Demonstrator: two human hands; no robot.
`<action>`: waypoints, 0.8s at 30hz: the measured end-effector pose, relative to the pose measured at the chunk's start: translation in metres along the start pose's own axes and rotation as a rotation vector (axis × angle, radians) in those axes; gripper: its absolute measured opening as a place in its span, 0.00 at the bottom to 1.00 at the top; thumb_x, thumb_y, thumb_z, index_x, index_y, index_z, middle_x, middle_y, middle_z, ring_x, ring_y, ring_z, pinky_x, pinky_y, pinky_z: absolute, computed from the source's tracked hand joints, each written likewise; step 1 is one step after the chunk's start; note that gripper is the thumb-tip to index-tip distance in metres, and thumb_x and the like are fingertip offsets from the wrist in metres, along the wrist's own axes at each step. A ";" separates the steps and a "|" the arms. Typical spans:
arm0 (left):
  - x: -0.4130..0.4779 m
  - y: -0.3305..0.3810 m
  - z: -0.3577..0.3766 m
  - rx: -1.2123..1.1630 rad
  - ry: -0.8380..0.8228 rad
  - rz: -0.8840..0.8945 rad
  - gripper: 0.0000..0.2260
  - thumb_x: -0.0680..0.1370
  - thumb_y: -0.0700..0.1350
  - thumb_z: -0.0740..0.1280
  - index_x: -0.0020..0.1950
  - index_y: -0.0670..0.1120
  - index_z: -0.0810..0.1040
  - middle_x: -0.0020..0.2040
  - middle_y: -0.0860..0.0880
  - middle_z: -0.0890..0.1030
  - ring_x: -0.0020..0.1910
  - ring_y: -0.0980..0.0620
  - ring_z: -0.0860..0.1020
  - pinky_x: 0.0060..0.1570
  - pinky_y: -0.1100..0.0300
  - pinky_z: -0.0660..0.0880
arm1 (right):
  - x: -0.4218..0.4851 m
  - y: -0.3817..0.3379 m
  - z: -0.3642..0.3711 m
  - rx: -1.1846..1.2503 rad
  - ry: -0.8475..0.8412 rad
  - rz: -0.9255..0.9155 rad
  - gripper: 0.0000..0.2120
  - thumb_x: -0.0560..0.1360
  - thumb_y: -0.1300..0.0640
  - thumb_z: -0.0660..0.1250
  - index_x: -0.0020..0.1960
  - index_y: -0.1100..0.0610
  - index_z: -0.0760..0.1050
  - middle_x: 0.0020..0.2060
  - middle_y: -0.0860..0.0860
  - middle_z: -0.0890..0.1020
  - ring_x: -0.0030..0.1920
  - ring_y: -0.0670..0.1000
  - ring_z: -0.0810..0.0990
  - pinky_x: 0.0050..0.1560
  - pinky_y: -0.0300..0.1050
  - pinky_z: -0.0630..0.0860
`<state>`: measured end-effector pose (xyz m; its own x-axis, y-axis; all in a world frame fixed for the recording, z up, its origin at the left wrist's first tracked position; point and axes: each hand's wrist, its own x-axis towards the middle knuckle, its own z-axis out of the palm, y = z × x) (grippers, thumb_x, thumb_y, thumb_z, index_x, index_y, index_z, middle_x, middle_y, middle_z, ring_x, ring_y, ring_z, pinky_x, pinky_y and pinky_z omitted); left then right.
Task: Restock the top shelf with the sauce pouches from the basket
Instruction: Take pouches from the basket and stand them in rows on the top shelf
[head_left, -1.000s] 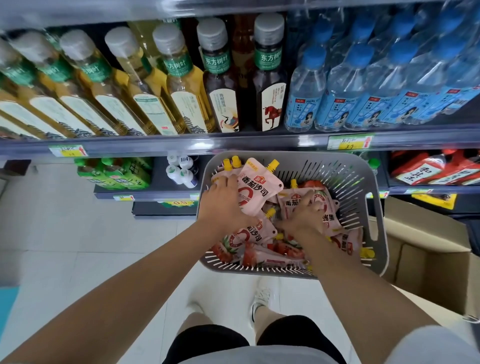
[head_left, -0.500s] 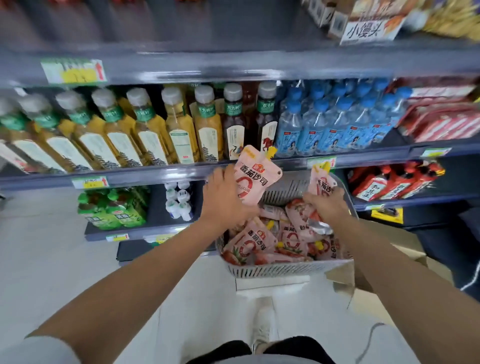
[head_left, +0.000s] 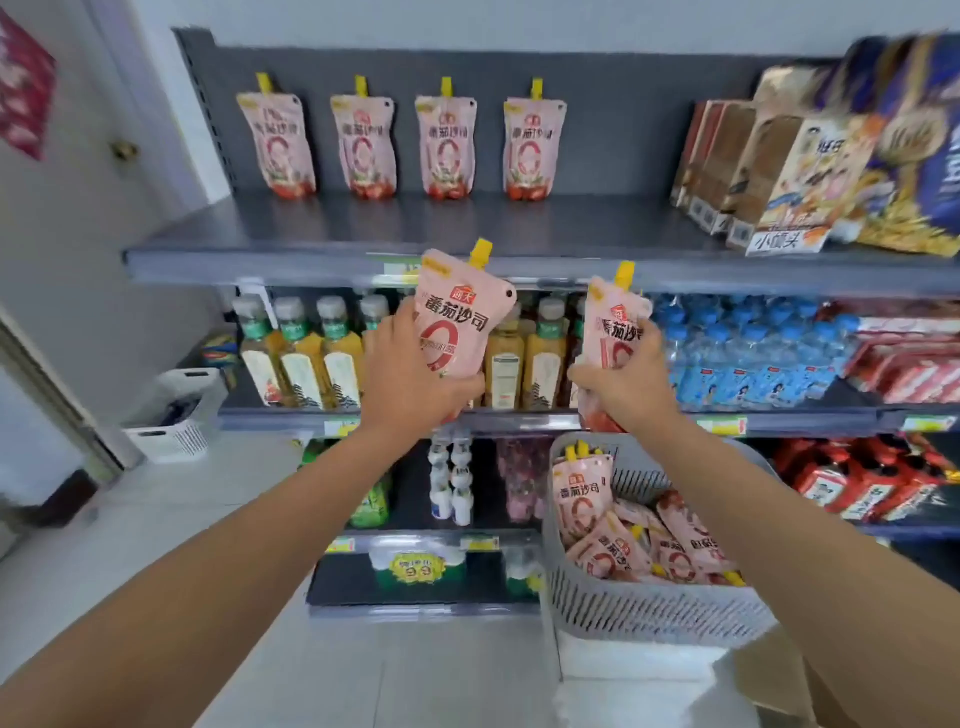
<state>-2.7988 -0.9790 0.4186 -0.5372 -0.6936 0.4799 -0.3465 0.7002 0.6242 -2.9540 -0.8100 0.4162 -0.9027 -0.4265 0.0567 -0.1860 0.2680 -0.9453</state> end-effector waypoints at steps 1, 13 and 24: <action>0.005 -0.003 -0.015 0.005 0.036 -0.003 0.40 0.57 0.60 0.73 0.65 0.47 0.68 0.54 0.49 0.74 0.54 0.47 0.70 0.54 0.50 0.71 | 0.003 -0.014 0.011 -0.001 0.011 -0.038 0.57 0.49 0.41 0.74 0.73 0.50 0.53 0.61 0.54 0.74 0.59 0.56 0.76 0.61 0.58 0.74; 0.110 -0.042 -0.126 -0.169 0.306 -0.183 0.38 0.60 0.55 0.77 0.65 0.50 0.65 0.55 0.53 0.73 0.57 0.52 0.66 0.58 0.49 0.71 | 0.048 -0.167 0.108 0.182 -0.057 -0.232 0.52 0.60 0.49 0.73 0.76 0.50 0.47 0.66 0.53 0.68 0.64 0.53 0.71 0.65 0.56 0.71; 0.274 -0.108 -0.128 -0.318 0.362 -0.428 0.42 0.47 0.59 0.78 0.57 0.55 0.63 0.56 0.50 0.75 0.56 0.48 0.75 0.58 0.45 0.74 | 0.157 -0.225 0.190 0.194 0.013 -0.349 0.53 0.63 0.52 0.77 0.76 0.51 0.47 0.70 0.53 0.62 0.69 0.55 0.63 0.71 0.56 0.63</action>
<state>-2.8107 -1.2662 0.5617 -0.0893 -0.9527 0.2904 -0.1983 0.3027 0.9322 -2.9805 -1.1013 0.5765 -0.8034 -0.4517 0.3879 -0.4066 -0.0598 -0.9117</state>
